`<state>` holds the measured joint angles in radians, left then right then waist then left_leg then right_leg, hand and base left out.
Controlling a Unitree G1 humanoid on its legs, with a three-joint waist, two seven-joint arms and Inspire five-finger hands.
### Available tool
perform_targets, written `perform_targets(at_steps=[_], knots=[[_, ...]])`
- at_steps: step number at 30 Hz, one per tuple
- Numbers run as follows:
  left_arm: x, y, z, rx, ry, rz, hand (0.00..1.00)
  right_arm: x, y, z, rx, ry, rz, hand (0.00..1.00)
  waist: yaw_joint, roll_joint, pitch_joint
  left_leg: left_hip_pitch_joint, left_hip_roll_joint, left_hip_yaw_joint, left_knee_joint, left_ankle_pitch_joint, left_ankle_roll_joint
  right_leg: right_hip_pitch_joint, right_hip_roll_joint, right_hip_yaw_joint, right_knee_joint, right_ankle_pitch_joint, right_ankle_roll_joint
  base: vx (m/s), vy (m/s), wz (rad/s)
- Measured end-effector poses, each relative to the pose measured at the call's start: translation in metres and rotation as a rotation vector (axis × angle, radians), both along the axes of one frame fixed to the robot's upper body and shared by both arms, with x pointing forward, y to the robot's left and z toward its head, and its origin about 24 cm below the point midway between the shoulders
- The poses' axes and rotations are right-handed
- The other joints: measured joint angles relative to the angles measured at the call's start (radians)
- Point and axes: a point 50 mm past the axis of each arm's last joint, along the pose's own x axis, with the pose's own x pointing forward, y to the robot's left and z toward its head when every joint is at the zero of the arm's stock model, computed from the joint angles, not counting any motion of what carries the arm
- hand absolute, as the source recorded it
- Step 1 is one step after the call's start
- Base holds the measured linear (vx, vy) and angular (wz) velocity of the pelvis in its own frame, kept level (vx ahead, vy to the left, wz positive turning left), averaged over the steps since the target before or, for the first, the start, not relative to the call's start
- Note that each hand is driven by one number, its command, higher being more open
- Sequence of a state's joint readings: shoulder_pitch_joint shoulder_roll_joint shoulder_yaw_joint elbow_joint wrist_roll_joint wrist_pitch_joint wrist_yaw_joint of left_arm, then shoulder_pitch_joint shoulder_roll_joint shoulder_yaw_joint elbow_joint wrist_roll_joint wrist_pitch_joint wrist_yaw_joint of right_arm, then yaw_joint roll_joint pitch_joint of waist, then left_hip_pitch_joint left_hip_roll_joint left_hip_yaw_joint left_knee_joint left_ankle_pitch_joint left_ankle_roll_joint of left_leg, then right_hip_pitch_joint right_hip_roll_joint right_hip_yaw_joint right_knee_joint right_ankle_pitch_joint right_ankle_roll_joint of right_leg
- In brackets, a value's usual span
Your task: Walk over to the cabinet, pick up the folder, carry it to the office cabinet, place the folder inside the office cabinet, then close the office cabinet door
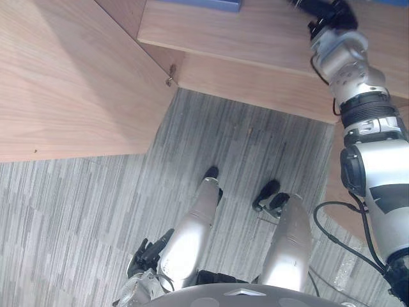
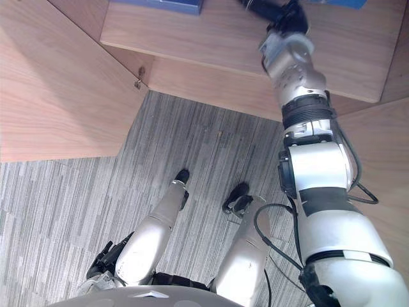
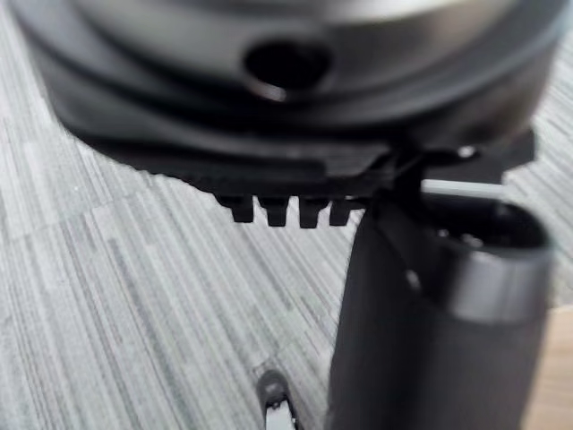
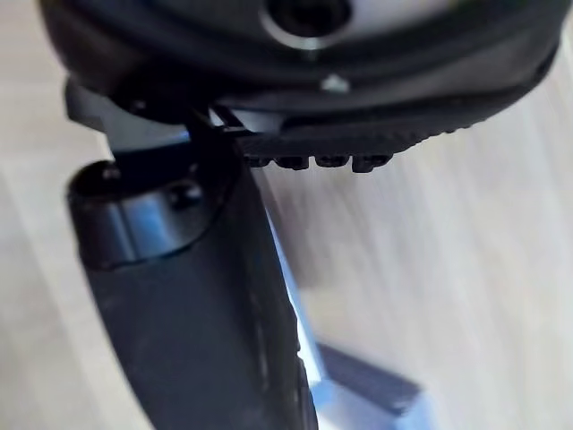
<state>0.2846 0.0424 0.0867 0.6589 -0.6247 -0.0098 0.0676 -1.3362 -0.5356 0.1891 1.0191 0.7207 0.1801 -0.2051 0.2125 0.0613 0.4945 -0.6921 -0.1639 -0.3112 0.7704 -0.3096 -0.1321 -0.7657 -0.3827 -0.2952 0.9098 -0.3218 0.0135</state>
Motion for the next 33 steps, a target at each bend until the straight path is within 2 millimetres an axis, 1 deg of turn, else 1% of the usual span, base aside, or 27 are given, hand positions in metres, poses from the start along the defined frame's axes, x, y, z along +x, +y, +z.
perform_targets(at_steps=[1,3,4,6,8,10,12,14,17,20,21,24,25,27,31,33], knots=[[0.000,0.002,0.000,-0.002,-0.008,-0.008,1.00,0.000,-0.002,-0.007,-0.101,0.018,0.004,1.00,-0.001,-0.010,0.000,0.017,0.002,-0.001,-0.015,0.002,0.004,0.016,0.000,-0.005,-0.013,0.000,0.000,0.06,0.042,0.04],[-0.001,0.006,0.001,-0.005,-0.012,-0.029,1.00,0.001,-0.005,-0.015,-0.235,0.062,0.029,1.00,-0.003,-0.028,-0.003,0.035,0.003,-0.001,-0.038,0.006,0.010,0.035,0.000,-0.009,-0.032,0.003,0.005,0.07,0.066,0.02],[-0.003,0.008,0.001,-0.004,-0.014,-0.038,1.00,0.001,-0.008,-0.021,-0.293,0.087,0.038,1.00,-0.005,-0.038,-0.008,0.042,0.003,0.000,-0.046,0.008,0.012,0.042,0.000,-0.009,-0.043,0.005,0.008,0.06,0.072,0.00],[-0.004,0.010,0.001,0.002,-0.014,-0.050,1.00,0.001,-0.010,-0.027,-0.375,0.110,0.050,1.00,-0.011,-0.050,-0.015,0.047,0.004,0.001,-0.054,0.008,0.014,0.056,0.000,-0.016,-0.060,0.008,0.013,0.07,0.076,0.02],[-0.005,0.011,0.001,0.014,-0.014,-0.074,1.00,0.000,-0.015,-0.034,-0.428,0.131,0.055,1.00,-0.010,-0.057,-0.019,0.058,0.003,0.002,-0.063,0.010,0.017,0.074,-0.001,-0.022,-0.076,0.011,0.017,0.08,0.087,0.05],[-0.007,0.014,0.001,0.018,-0.013,-0.082,1.00,-0.001,-0.017,-0.039,-0.463,0.154,0.067,1.00,-0.009,-0.072,-0.029,0.062,0.003,0.008,-0.074,0.012,0.021,0.080,-0.004,-0.023,-0.088,0.013,0.020,0.08,0.088,0.02],[-0.010,0.015,0.001,0.016,-0.012,-0.080,1.00,-0.002,-0.020,-0.050,-0.485,0.184,0.076,1.00,-0.002,-0.091,-0.040,0.074,0.002,0.014,-0.090,0.015,0.025,0.089,-0.008,-0.024,-0.101,0.016,0.023,0.07,0.061,-0.02],[-0.012,0.018,0.001,0.023,-0.009,-0.079,1.00,-0.002,-0.022,-0.055,-0.514,0.208,0.082,1.00,0.001,-0.101,-0.047,0.077,0.002,0.021,-0.094,0.016,0.026,0.090,-0.012,-0.024,-0.106,0.016,0.022,0.06,0.044,-0.02],[-0.012,0.019,0.001,0.038,-0.003,-0.093,1.00,-0.002,-0.023,-0.056,-0.594,0.232,0.080,1.00,0.001,-0.101,-0.047,0.083,0.003,0.031,-0.093,0.015,0.028,0.101,-0.015,-0.026,-0.112,0.017,0.021,0.05,0.044,0.00],[-0.012,0.019,0.001,0.037,-0.004,-0.092,1.00,-0.002,-0.021,-0.059,-0.735,0.265,0.090,1.00,0.003,-0.101,-0.048,0.089,0.003,0.036,-0.094,0.013,0.034,0.113,-0.015,-0.028,-0.122,0.021,0.026,0.02,0.047,-0.01],[-0.012,0.019,0.001,0.037,-0.005,-0.092,1.00,-0.002,-0.020,-0.061,-0.810,0.276,0.094,1.00,0.003,-0.101,-0.048,0.089,0.003,0.038,-0.094,0.013,0.036,0.117,-0.015,-0.030,-0.126,0.022,0.028,0.01,0.051,0.01],[-0.013,0.019,0.001,0.036,-0.004,-0.093,1.00,-0.003,-0.011,-0.073,-0.987,0.308,0.126,1.00,0.003,-0.106,-0.052,0.090,0.003,0.046,-0.095,0.011,0.042,0.122,-0.015,-0.030,-0.132,0.024,0.031,0.01,0.053,-0.01],[-0.014,0.019,0.002,0.037,-0.004,-0.094,1.00,-0.003,0.001,-0.090,-1.116,0.332,0.153,1.00,0.002,-0.116,-0.061,0.090,0.003,0.050,-0.096,0.011,0.043,0.123,-0.015,-0.030,-0.136,0.026,0.034,0.02,0.061,-0.02],[-0.013,0.021,0.005,0.045,-0.015,-0.098,1.00,-0.006,0.004,-0.099,-1.244,0.341,0.145,1.00,0.003,-0.118,-0.062,0.092,0.003,0.055,-0.096,0.013,0.046,0.127,-0.016,-0.030,-0.143,0.029,0.039,0.01,0.053,-0.01],[-0.015,0.021,0.007,0.049,-0.024,-0.099,1.00,-0.010,0.007,-0.114,-1.327,0.361,0.168,1.00,0.001,-0.118,-0.062,0.121,0.003,0.062,-0.113,0.016,0.052,0.152,-0.017,-0.029,-0.156,0.035,0.043,0.02,0.039,-0.04],[-0.014,0.021,0.010,0.051,-0.038,-0.109,1.00,-0.011,0.010,-0.118,-1.365,0.365,0.180,1.00,-0.002,-0.119,-0.063,0.132,0.005,0.065,-0.124,0.018,0.055,0.160,-0.017,-0.029,-0.164,0.039,0.041,0.01,0.028,-0.06]])
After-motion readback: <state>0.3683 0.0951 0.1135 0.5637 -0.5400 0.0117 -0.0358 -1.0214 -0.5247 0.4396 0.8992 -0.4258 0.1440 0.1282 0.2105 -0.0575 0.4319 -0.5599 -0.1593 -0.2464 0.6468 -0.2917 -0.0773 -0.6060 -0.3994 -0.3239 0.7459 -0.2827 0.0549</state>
